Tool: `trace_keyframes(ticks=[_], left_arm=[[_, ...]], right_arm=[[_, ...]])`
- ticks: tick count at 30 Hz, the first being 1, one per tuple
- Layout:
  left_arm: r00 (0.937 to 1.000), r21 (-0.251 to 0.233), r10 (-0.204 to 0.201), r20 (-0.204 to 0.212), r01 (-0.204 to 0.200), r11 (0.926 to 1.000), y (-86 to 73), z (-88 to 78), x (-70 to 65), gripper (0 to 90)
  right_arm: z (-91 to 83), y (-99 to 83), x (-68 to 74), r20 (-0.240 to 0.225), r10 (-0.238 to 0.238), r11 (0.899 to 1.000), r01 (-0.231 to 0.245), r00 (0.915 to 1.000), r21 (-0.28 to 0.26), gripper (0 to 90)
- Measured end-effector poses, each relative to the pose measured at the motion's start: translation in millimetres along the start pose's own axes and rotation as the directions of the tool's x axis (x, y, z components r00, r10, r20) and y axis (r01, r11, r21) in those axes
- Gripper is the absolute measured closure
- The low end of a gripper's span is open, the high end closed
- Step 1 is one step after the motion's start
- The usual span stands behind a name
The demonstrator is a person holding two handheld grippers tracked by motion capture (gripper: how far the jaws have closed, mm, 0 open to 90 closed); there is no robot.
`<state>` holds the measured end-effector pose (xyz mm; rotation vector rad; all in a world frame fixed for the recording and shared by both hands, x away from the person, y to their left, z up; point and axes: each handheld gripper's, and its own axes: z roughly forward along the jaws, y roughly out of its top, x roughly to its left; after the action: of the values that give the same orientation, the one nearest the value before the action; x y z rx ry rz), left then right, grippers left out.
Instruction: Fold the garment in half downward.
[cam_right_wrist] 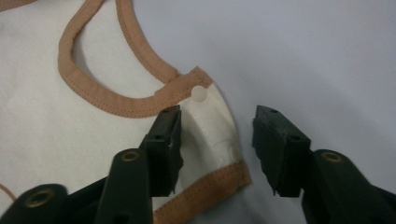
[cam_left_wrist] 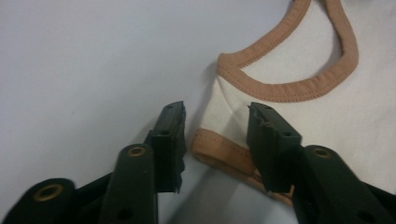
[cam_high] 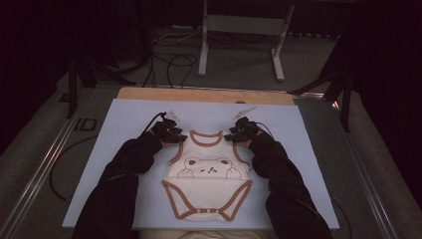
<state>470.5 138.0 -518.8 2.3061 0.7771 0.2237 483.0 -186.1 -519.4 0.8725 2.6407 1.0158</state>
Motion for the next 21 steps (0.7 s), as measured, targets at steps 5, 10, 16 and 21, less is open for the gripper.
trace_keyframes(ticks=[5,10,16,21], left_arm=[[1.0000,-0.003,0.001,-0.002,-0.001,1.0000,0.6,1.3,-2.0,65.7],[1.0000,-0.005,0.000,0.006,0.000,1.0000,2.0,3.0,-4.2,73.6],[0.9999,0.003,0.001,0.016,-0.001,1.0000,4.2,4.3,-7.0,80.6],[0.9998,-0.002,0.010,0.014,-0.010,0.9999,4.6,4.9,-8.0,88.0]], right_arm=[[-0.8,1.2,4.2,0.005,-0.018,1.000,0.018,0.9998,0.016,63.2],[-0.8,1.6,7.5,-0.013,-0.029,0.999,0.029,0.9995,0.017,76.3],[-0.9,2.7,11.4,-0.013,-0.036,0.999,0.036,0.9993,0.023,82.7],[-1.1,2.4,12.2,-0.001,-0.040,0.999,0.040,0.9992,0.012,84.7]])
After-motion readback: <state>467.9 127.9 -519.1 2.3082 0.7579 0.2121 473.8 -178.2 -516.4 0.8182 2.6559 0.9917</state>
